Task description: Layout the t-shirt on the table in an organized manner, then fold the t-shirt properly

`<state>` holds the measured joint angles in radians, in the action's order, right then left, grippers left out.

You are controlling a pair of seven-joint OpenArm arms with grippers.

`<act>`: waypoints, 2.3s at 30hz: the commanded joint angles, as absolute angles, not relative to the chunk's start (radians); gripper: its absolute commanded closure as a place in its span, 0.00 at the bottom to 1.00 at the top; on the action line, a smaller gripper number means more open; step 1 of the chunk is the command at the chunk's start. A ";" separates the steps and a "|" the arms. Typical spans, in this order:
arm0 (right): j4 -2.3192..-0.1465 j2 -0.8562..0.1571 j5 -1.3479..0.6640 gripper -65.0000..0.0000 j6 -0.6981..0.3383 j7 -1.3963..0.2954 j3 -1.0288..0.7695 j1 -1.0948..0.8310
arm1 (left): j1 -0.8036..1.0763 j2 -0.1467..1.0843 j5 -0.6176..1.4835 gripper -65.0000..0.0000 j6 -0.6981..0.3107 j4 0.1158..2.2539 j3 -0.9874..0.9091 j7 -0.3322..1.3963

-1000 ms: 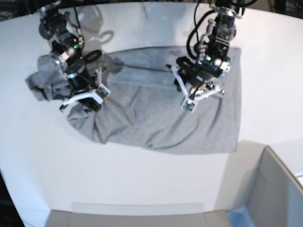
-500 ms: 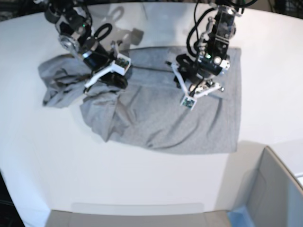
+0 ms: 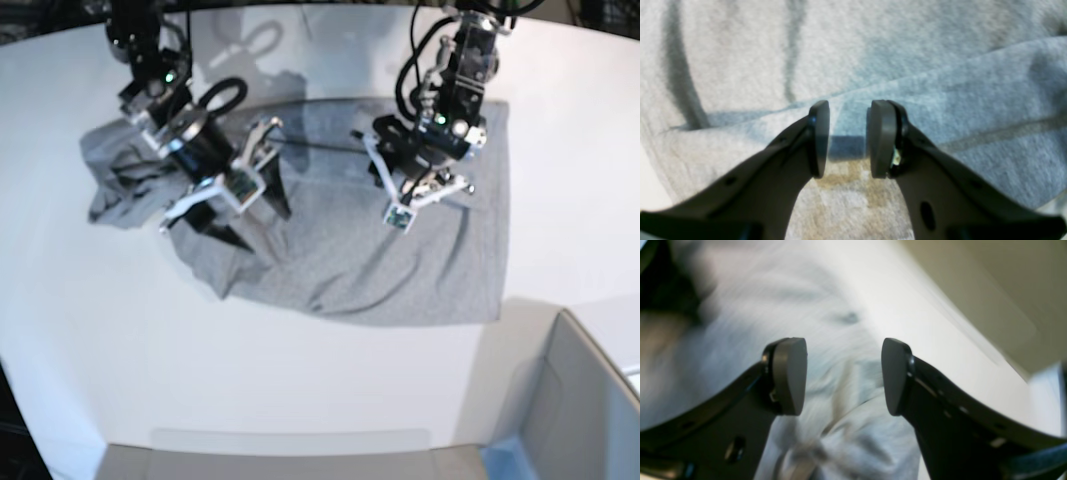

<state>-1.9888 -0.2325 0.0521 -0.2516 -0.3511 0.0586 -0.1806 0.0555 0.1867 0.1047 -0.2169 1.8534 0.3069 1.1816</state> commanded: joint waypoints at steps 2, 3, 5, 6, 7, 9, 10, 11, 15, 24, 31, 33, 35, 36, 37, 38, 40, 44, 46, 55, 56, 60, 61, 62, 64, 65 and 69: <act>-1.995 -0.191 -0.110 0.46 -0.193 -0.369 -0.058 -0.139 | 0.045 0.186 0.104 0.67 -0.216 1.854 0.306 1.170; -1.988 -0.166 -0.208 0.46 -0.166 -0.432 -0.107 -0.110 | 0.045 0.186 0.104 0.67 -0.216 1.845 0.306 1.170; -1.962 -0.140 -0.343 0.46 -0.133 -0.599 -0.185 -0.064 | 0.044 0.186 0.104 0.67 -0.216 1.830 0.306 1.170; -1.942 -0.133 -0.406 0.46 -0.119 -0.691 -0.223 -0.039 | 0.042 0.186 0.104 0.67 -0.216 1.822 0.306 1.170; -1.925 -0.131 -0.443 0.46 -0.110 -0.759 -0.243 -0.016 | 0.042 0.186 0.104 0.67 -0.216 1.822 0.306 1.170; -1.883 -0.130 -0.506 0.46 -0.076 -0.854 -0.288 0.018 | 0.042 0.186 0.104 0.67 -0.217 1.822 0.306 1.170; -1.857 -0.122 -0.532 0.46 -0.044 -0.869 -0.312 0.028 | 0.042 0.186 0.104 0.67 -0.217 1.822 0.306 1.170; -1.839 -0.113 -0.544 0.46 -0.015 -0.871 -0.331 0.036 | 0.041 0.186 0.104 0.67 -0.217 1.822 0.306 1.170; -1.804 -0.108 -0.552 0.46 0.088 -0.872 -0.354 0.044 | 0.039 0.186 0.104 0.67 -0.217 1.822 0.306 1.170; -1.675 -0.104 -0.559 0.46 0.150 -0.871 -0.418 0.065 | 0.039 0.188 0.104 0.67 -0.217 1.821 0.308 1.170; -1.583 -0.113 -0.559 0.46 0.076 -0.871 -0.467 0.099 | 0.039 0.193 0.104 0.67 -0.217 1.821 0.308 1.170; -1.558 -0.113 -0.559 0.46 0.044 -0.877 -0.466 0.113 | 0.039 0.193 0.104 0.67 -0.217 1.821 0.308 1.170; -1.541 -0.111 -0.559 0.46 0.027 -0.877 -0.461 0.114 | 0.039 0.189 0.104 0.67 -0.217 1.821 0.308 1.170; -1.537 -0.108 -0.559 0.46 0.019 -0.878 -0.460 0.114 | 0.039 0.189 0.104 0.67 -0.217 1.821 0.308 1.170; -1.537 -0.105 -0.559 0.46 0.008 -0.878 -0.458 0.114 | 0.039 0.189 0.104 0.67 -0.217 1.821 0.308 1.170; -1.537 -0.104 -0.559 0.46 0.001 -0.880 -0.455 0.114 | 0.039 0.189 0.104 0.67 -0.217 1.821 0.308 1.170; -1.537 -0.104 -0.561 0.46 -0.007 -0.880 -0.424 0.113 | 0.038 0.191 0.102 0.67 -0.217 1.821 0.308 1.170; -1.535 -0.108 -0.599 0.46 -0.008 -0.880 -0.372 0.108 | 0.038 0.191 0.102 0.67 -0.217 1.821 0.308 1.170; -1.517 -0.113 -0.631 0.49 -0.008 -0.880 -0.338 0.108 | 0.038 0.191 0.102 0.67 -0.217 1.821 0.308 1.170; -1.451 -0.136 -0.684 1.00 0.002 -0.878 -0.331 0.113 | 0.038 0.189 0.102 0.67 -0.217 1.821 0.308 1.170; -1.452 -0.136 -0.687 1.00 0.002 -0.877 -0.331 0.111 | 0.038 0.189 0.102 0.67 -0.217 1.821 0.308 1.170; -1.488 -0.136 -0.687 1.00 0.002 -0.878 -0.331 0.110 | 0.038 0.189 0.102 0.67 -0.217 1.821 0.308 1.170; -1.514 -0.136 -0.687 1.00 0.002 -0.878 -0.331 0.108 | 0.038 0.189 0.102 0.67 -0.217 1.821 0.308 1.170; -1.541 -0.136 -0.687 1.00 0.002 -0.878 -0.331 0.107 | 0.038 0.189 0.102 0.67 -0.217 1.821 0.308 1.170; -1.613 -0.153 -0.684 1.00 0.001 -0.878 -0.331 0.107 | 0.038 0.189 0.102 0.67 -0.217 1.821 0.308 1.170; -1.653 -0.162 -0.684 1.00 0.001 -0.878 -0.326 0.105 | 0.038 0.189 0.102 0.67 -0.217 1.821 0.308 1.170; -1.796 -0.196 -0.680 1.00 -0.007 -0.877 -0.320 0.104 | 0.038 0.189 0.102 0.67 -0.217 1.821 0.308 1.170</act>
<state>-1.7821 -0.1905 -0.6621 0.0032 -0.8951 -0.3214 0.0856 0.0502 0.1879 0.1051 -0.2180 1.8023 0.3077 1.1809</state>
